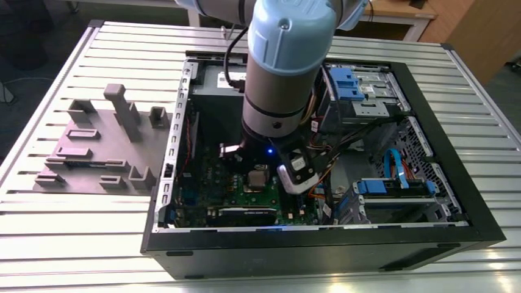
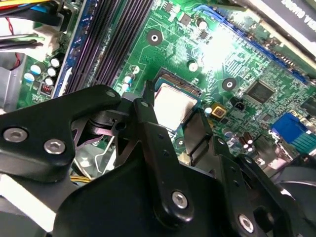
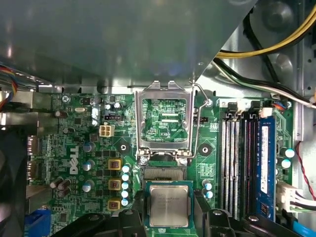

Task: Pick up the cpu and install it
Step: 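Place the cpu into insertion slot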

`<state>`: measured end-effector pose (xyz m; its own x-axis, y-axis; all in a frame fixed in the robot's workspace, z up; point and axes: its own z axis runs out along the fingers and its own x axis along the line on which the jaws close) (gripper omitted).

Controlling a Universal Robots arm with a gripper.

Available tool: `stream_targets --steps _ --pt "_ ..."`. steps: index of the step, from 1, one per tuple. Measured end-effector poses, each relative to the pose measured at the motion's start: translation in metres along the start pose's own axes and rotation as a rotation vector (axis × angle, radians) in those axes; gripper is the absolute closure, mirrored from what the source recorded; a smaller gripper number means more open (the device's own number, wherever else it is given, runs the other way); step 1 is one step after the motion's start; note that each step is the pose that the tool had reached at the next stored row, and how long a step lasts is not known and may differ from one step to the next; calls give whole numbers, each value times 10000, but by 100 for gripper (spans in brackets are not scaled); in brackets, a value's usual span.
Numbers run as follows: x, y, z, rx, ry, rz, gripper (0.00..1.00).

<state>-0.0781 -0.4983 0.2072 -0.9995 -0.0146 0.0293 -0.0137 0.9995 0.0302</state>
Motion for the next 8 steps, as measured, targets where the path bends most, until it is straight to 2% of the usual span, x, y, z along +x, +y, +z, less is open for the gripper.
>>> stream_targets --steps 8 --pt "16 -2 60 -7 14 -2 53"
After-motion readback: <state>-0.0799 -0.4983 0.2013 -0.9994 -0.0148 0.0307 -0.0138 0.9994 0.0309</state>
